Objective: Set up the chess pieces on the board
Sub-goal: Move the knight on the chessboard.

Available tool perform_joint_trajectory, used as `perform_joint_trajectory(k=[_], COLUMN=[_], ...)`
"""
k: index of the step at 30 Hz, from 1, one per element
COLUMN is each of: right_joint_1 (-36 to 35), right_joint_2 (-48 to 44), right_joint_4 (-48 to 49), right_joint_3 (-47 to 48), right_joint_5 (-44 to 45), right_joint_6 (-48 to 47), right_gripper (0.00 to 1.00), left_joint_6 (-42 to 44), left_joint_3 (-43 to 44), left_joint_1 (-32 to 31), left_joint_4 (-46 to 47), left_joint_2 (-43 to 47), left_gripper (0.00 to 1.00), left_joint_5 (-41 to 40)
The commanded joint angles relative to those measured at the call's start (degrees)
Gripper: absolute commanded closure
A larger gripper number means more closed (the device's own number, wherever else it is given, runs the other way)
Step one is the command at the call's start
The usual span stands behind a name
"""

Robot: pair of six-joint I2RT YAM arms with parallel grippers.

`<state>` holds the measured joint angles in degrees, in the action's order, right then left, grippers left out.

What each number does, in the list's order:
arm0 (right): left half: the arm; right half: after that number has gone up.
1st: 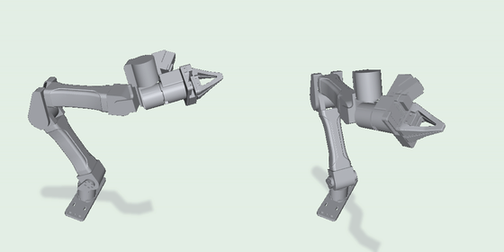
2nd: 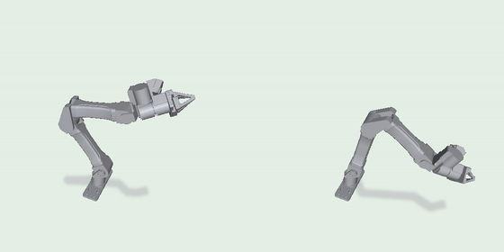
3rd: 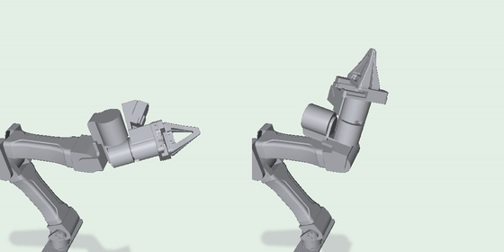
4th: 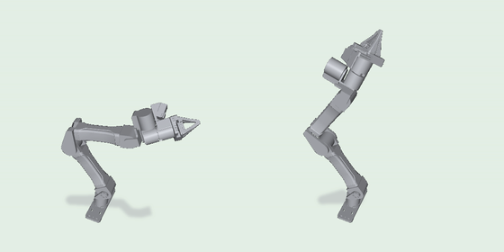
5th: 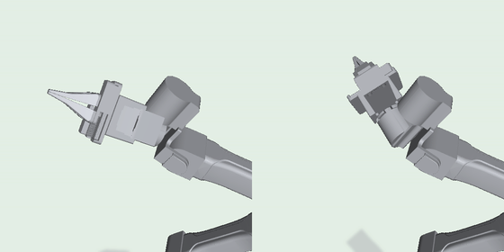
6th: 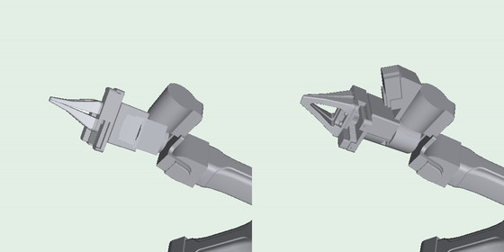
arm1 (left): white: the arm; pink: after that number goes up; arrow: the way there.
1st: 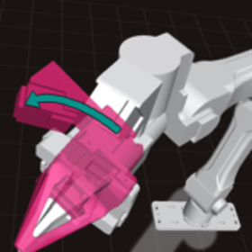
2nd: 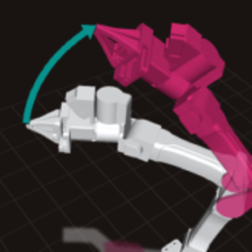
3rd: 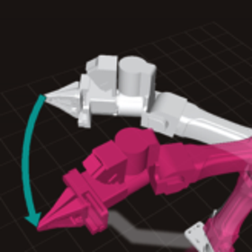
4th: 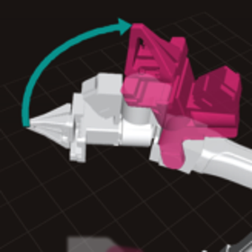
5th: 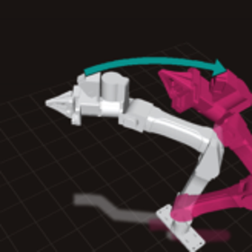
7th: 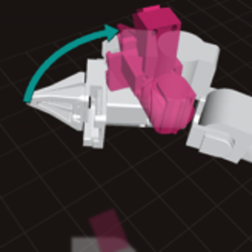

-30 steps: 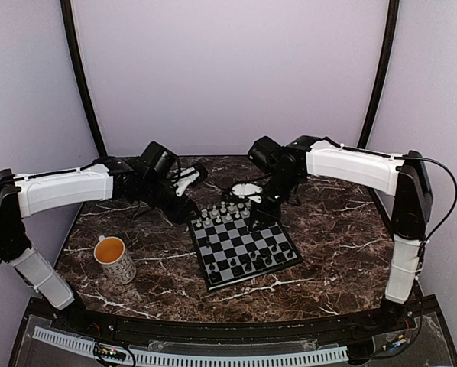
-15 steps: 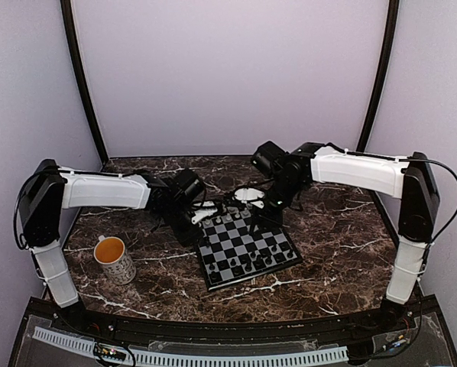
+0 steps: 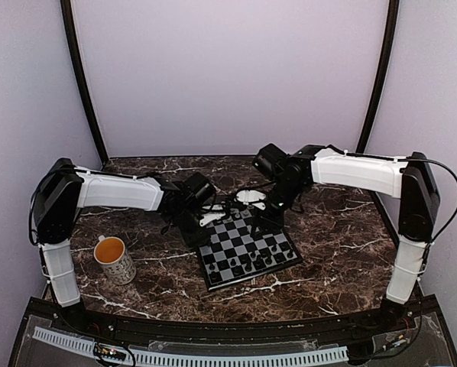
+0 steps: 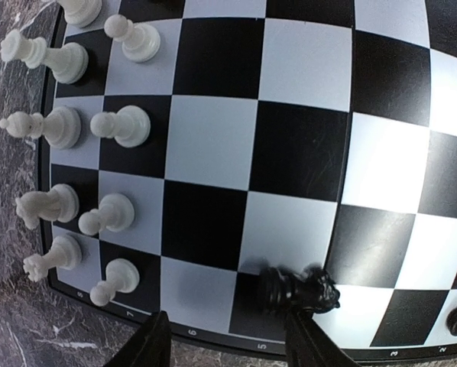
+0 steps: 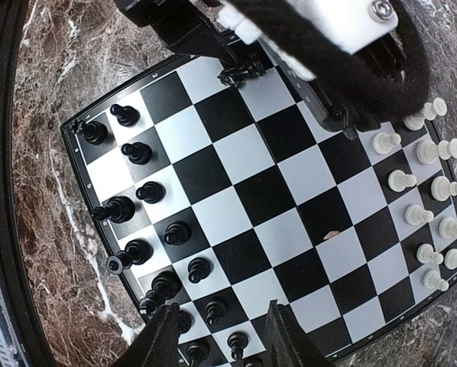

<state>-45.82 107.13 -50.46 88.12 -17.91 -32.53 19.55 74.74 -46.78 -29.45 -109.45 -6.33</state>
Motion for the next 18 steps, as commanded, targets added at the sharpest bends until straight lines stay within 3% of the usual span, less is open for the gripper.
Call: perform_joint_trajectory(k=[1, 13, 18], right_joint_1=[0.45, 0.59, 0.64], right_joint_2=[-1.89, -2.19, -2.26], right_joint_4=[1.07, 0.89, 0.81], right_joint_3=[-0.31, -0.31, -0.30], right_joint_5=[-0.96, -1.51, -1.77], right_joint_6=[0.01, -0.05, -0.14], right_gripper=[0.60, 0.59, 0.60], left_joint_6=[1.23, 1.28, 1.18], left_joint_3=[0.81, 1.87, 2.10], left_joint_1=[-0.64, -0.62, -0.47], left_joint_4=[-0.12, 2.35, 2.98], left_joint_2=[-1.95, -2.97, -3.93], left_gripper=[0.46, 0.47, 0.51], left_joint_5=[2.76, 11.16, 13.05])
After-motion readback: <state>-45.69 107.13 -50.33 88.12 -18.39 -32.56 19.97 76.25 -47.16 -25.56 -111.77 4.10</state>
